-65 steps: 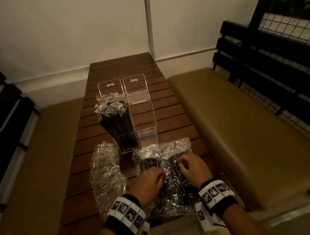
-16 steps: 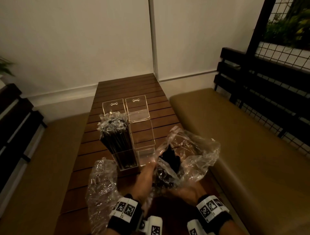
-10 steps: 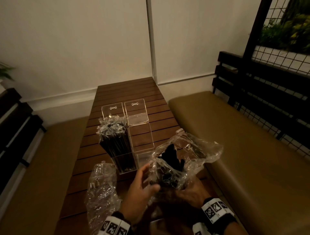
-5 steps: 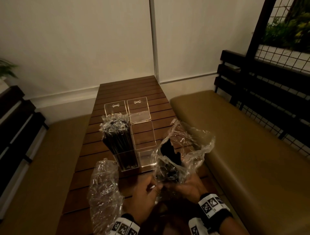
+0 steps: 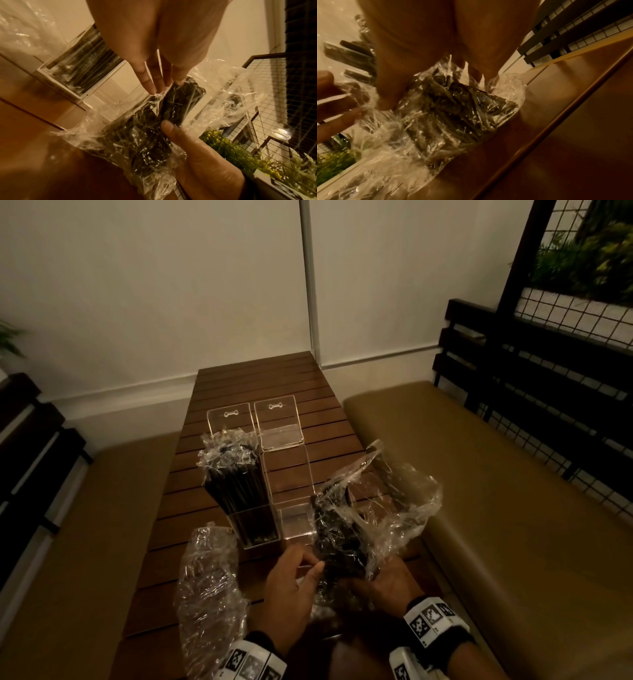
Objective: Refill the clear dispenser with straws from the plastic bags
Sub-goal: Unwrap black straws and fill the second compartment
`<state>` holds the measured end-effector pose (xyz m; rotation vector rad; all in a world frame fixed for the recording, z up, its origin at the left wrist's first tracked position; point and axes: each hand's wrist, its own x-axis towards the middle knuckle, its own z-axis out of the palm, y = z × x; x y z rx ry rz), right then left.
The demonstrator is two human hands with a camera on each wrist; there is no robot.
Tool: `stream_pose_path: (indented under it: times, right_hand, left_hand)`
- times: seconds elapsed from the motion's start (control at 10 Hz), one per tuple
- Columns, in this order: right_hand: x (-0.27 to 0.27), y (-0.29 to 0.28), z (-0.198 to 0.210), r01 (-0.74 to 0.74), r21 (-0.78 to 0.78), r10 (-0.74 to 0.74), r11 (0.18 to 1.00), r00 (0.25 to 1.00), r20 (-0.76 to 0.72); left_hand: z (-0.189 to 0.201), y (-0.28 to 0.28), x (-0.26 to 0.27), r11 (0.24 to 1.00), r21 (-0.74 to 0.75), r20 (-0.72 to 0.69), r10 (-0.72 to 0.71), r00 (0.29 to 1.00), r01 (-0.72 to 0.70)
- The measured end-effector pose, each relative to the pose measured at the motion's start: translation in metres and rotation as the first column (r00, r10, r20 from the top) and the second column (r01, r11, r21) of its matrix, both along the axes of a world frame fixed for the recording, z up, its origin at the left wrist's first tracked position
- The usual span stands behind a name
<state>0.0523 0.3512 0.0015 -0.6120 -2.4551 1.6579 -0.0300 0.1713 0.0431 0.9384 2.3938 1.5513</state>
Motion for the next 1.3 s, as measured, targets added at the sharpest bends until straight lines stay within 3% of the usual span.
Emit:
stream_pose_path:
  times: [0.2, 0.3, 0.4, 0.6, 0.7, 0.8, 0.9, 1.0, 1.1, 1.2, 1.3]
  right_hand:
    - [-0.012, 0.001, 0.01, 0.032, -0.023, -0.033, 0.999, 0.997, -0.077]
    - [-0.016, -0.003, 0.008, 0.03, -0.047, -0.031, 0.998, 0.999, -0.037]
    - [-0.01, -0.01, 0.003, 0.036, -0.044, -0.037, 0.998, 0.999, -0.04]
    - [0.001, -0.013, 0.005, 0.032, -0.039, -0.033, 0.999, 0.999, -0.033]
    - [0.002, -0.005, 0.0, -0.024, 0.001, 0.023, 1.0, 0.988, 0.15]
    - [0.004, -0.001, -0.007, 0.033, -0.007, -0.03, 0.999, 0.959, 0.282]
    - [0.003, 0.006, -0.041, -0.025, 0.15, -0.021, 0.988, 0.954, 0.3]
    - [-0.002, -0.002, -0.022, -0.041, 0.179, 0.003, 0.983, 0.978, 0.207]
    - [-0.008, -0.007, -0.005, -0.016, 0.109, -0.001, 0.994, 0.988, 0.154]
    - [-0.005, -0.01, -0.002, -0.006, 0.061, 0.0, 0.998, 0.995, 0.098]
    - [-0.005, -0.007, -0.008, -0.019, 0.108, 0.008, 0.994, 0.995, 0.102]
  left_hand:
    - [-0.003, -0.001, -0.001, 0.999, -0.049, 0.115, 0.014, 0.993, -0.008]
    - [-0.004, 0.002, -0.004, 0.998, -0.067, 0.227, 0.004, 0.974, 0.012]
    - [-0.003, 0.008, 0.0, 0.996, 0.085, 0.492, -0.07, 0.868, 0.032]
    - [-0.009, 0.011, 0.003, 0.996, 0.037, 0.372, -0.085, 0.924, 0.077]
    - [-0.02, 0.008, 0.001, 0.991, -0.08, 0.304, -0.078, 0.95, 0.106]
    - [-0.037, 0.003, -0.006, 0.977, -0.118, 0.195, -0.152, 0.969, 0.177]
    - [-0.048, -0.002, -0.013, 0.951, -0.209, 0.115, -0.207, 0.972, 0.227]
    - [-0.047, -0.006, -0.023, 0.936, -0.247, 0.163, -0.216, 0.963, 0.252]
    - [-0.034, -0.01, -0.036, 0.977, -0.18, 0.233, -0.074, 0.97, 0.118]
    - [-0.006, -0.006, -0.048, 0.974, 0.134, 0.404, 0.113, 0.908, -0.18]
    - [0.034, 0.01, -0.043, 0.932, 0.349, 0.419, -0.06, 0.906, -0.1]
